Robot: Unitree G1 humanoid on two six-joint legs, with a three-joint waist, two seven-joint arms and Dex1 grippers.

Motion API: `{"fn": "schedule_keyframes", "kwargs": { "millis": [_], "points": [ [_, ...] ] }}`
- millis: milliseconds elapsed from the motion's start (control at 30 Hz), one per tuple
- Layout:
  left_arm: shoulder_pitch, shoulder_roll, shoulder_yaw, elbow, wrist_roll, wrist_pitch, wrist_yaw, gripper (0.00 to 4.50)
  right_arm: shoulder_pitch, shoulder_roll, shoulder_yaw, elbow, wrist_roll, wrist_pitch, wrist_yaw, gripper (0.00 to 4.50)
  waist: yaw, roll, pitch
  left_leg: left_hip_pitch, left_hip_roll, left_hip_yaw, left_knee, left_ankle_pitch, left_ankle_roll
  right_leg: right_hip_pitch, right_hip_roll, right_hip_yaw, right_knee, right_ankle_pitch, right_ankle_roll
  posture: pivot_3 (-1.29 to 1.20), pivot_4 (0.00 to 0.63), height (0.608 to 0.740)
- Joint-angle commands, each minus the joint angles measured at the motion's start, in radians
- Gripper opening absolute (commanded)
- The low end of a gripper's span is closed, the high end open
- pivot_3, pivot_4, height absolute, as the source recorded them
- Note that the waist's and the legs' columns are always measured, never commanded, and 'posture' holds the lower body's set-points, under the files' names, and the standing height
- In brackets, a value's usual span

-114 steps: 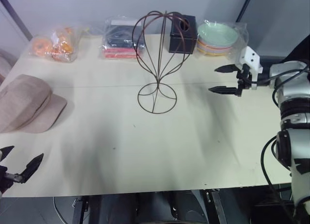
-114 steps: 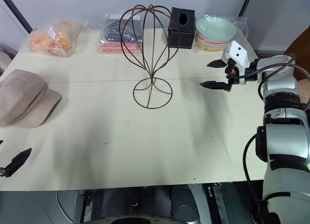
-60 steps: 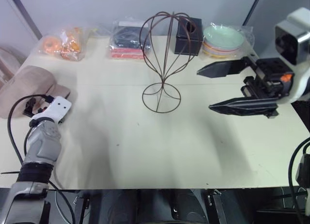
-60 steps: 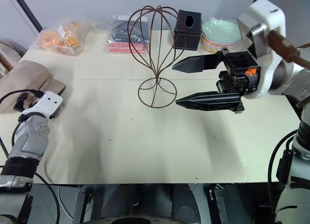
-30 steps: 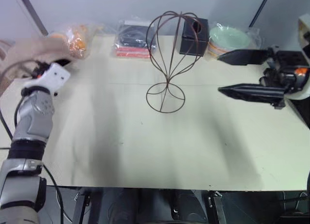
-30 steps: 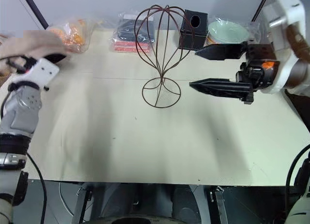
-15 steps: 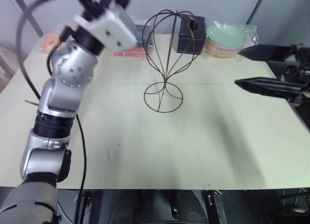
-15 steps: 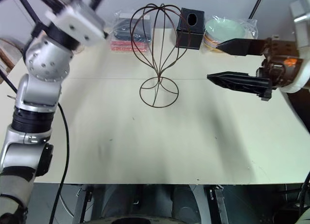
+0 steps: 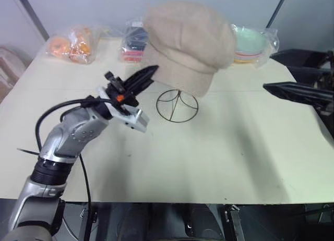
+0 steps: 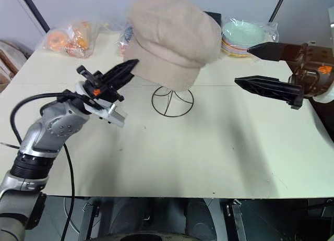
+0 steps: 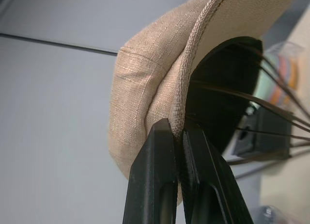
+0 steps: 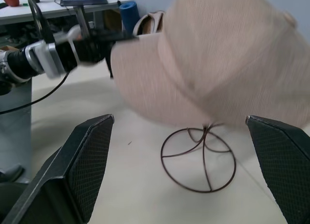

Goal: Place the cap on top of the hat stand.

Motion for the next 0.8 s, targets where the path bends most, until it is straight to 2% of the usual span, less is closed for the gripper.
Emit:
{"fn": "schedule_keyframes", "kwargs": {
  "millis": [33,133,167,233,400,433,533,633,800],
  "points": [
    [-0.026,-0.024,-0.010,0.032,0.060,0.017,0.023,0.02,-0.032,0.007,0.036,-0.004,-0.054,-0.058,-0.036,4.50,0.001,0.000,0.000,0.000,0.000,0.000,0.000,0.000,0.000,0.000,0.000,0.000,0.000,0.000,0.000,0.00,0.150,0.740],
    [-0.020,-0.047,-0.019,0.052,0.086,0.050,0.017,0.02,-0.033,0.018,0.077,-0.009,-0.097,-0.088,-0.055,4.50,0.000,0.000,0.000,0.000,0.000,0.000,0.000,0.000,0.000,0.000,0.000,0.000,0.000,0.000,0.000,0.00,0.150,0.740],
    [-0.018,-0.054,-0.021,0.055,0.082,0.063,0.009,0.71,-0.030,0.022,0.087,-0.013,-0.110,-0.099,-0.061,4.50,0.000,0.000,0.000,0.000,0.000,0.000,0.000,0.000,0.000,0.000,0.000,0.000,0.000,0.000,0.000,0.00,0.150,0.740],
    [-0.007,-0.065,-0.019,0.046,0.057,0.086,-0.013,1.57,-0.023,0.031,0.104,-0.030,-0.129,-0.110,-0.080,4.50,0.000,0.000,0.000,0.000,0.000,0.000,0.000,0.000,0.000,0.000,0.000,0.000,0.000,0.000,0.000,0.00,0.150,0.740],
    [0.043,-0.051,0.002,-0.009,-0.007,0.116,-0.077,4.21,0.020,0.046,0.132,-0.098,-0.197,-0.137,-0.138,4.50,0.000,0.000,0.000,0.000,0.000,0.000,0.000,0.000,0.000,0.000,0.000,0.000,0.000,0.000,0.000,0.00,0.150,0.740],
    [0.061,-0.044,0.012,-0.025,-0.033,0.127,-0.099,4.46,0.039,0.049,0.136,-0.114,-0.217,-0.145,-0.148,4.50,-0.001,0.000,0.000,0.000,0.000,0.000,0.000,0.000,0.000,0.000,0.000,0.000,0.000,0.000,0.000,0.00,0.150,0.740],
    [0.134,-0.008,0.057,-0.081,-0.131,0.148,-0.158,4.46,0.101,0.067,0.142,-0.169,-0.269,-0.165,-0.193,4.50,-0.002,0.000,0.000,0.000,0.001,0.000,0.000,0.000,0.000,0.000,0.000,0.000,0.000,0.000,0.000,0.00,0.150,0.740],
    [0.221,0.041,0.115,-0.166,-0.306,0.186,-0.252,4.46,0.184,0.088,0.163,-0.247,-0.361,-0.210,-0.250,4.50,-0.002,0.000,0.000,0.000,0.002,-0.001,-0.001,0.000,0.000,0.000,0.000,0.000,0.000,0.000,0.000,0.00,0.150,0.740],
    [0.296,0.104,0.206,-0.268,-0.523,0.394,-0.399,4.46,0.297,0.130,0.264,-0.330,-0.586,-0.364,-0.336,4.50,-0.001,0.000,0.000,0.001,0.001,-0.001,0.000,0.000,0.000,0.001,0.000,-0.001,0.000,0.000,0.000,0.00,0.150,0.740]
  ]
}}
